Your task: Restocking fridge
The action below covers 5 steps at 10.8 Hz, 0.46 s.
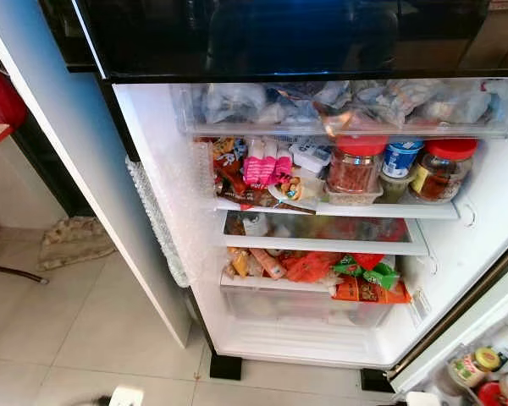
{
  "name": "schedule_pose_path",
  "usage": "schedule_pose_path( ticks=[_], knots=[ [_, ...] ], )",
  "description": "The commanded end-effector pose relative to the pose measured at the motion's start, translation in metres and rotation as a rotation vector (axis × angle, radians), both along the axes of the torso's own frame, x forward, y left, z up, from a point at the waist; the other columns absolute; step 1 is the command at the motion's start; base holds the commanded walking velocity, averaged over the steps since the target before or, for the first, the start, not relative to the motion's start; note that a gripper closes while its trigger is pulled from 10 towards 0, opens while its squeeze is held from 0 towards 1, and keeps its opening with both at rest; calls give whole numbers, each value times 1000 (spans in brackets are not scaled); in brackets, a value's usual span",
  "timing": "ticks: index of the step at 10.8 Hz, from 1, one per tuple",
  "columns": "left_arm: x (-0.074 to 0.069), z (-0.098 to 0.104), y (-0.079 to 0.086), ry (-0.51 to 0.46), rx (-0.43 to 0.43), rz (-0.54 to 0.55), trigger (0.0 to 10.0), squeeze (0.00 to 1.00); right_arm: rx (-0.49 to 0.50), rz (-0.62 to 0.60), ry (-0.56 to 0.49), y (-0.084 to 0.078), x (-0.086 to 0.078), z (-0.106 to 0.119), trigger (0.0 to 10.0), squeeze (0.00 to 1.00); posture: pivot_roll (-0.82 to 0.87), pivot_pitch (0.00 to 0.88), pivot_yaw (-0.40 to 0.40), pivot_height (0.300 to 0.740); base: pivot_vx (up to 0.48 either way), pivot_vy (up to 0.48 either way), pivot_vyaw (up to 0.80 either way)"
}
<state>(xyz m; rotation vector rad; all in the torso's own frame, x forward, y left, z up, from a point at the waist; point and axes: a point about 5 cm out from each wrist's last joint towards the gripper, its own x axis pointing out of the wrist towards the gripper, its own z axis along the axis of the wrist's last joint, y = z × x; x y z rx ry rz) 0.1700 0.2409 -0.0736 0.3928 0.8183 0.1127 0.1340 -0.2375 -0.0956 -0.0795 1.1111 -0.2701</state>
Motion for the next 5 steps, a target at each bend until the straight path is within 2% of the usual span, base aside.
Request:
schedule_pose_path(
  ticks=[1, 2, 3, 4, 5],
  knots=[
    [74, 54, 12, -291, 86, -60, 10000, 0, 18, 17, 8, 3, -2, -1, 10000, 0, 25, 0, 28, 740, 0, 0, 0],
    [97, 77, 15, -387, 140, -112, 10000, 0, 17, 20, 12, 3, -2, -1, 10000, 0, 26, 0, 28, 740, 0, 0, 0],
    [98, 78, 15, -396, 154, -118, 10000, 0, 17, 22, 12, 3, -2, -1, 10000, 0, 26, 0, 28, 740, 0, 0, 0],
    [136, 124, -20, -648, 113, -256, 10000, 0, 10, 32, 14, 3, -4, -2, 10000, 0, 26, 0, 31, 740, 0, 0, 0],
    [145, 139, -57, -731, 7, -371, 10000, 0, 11, 33, 14, 4, -4, -2, 10000, 0, 17, 0, 39, 740, 0, 0, 0]
  ],
)
